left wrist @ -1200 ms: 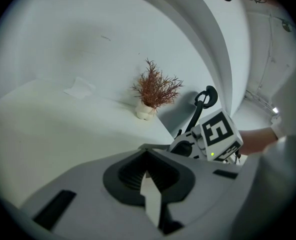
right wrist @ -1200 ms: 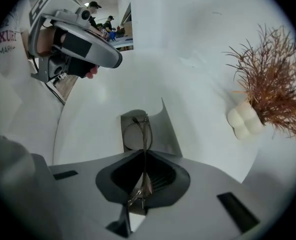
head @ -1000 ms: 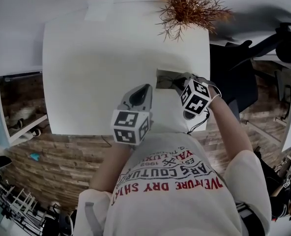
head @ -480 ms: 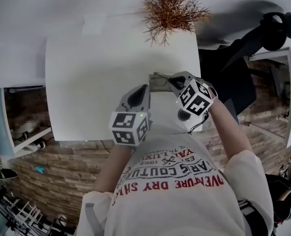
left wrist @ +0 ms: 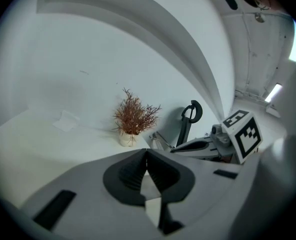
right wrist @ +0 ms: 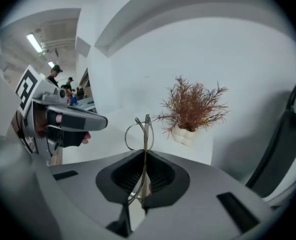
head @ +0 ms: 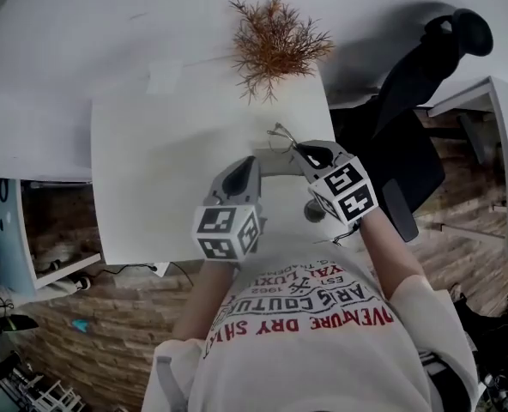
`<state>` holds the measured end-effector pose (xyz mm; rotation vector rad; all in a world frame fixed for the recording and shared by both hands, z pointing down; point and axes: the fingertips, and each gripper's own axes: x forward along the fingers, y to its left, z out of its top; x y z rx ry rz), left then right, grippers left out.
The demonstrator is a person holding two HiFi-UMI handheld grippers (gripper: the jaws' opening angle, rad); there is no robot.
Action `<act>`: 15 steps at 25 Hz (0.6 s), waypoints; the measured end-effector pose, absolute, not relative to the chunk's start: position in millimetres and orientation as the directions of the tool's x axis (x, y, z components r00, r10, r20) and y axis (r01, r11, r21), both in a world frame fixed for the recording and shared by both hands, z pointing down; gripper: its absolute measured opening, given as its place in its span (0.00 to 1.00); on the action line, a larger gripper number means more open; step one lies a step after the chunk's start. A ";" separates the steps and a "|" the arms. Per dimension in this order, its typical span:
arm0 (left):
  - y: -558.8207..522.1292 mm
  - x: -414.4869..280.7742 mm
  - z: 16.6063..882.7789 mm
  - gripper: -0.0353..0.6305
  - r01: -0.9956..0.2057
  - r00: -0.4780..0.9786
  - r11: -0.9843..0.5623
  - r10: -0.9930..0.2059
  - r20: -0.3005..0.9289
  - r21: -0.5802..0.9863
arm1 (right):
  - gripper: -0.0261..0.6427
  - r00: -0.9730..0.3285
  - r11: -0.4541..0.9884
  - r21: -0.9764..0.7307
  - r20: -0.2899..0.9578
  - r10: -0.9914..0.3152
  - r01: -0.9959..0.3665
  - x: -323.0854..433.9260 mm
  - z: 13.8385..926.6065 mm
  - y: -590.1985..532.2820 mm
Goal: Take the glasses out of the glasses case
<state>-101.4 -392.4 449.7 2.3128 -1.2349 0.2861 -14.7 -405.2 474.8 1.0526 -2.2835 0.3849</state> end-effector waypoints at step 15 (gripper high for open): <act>-392.3 -87.7 377.7 0.06 -0.839 0.542 -0.498 -0.798 0.262 0.221 | 0.08 -0.419 0.374 -0.190 0.354 -0.836 -0.908 20.9 399.4 -391.7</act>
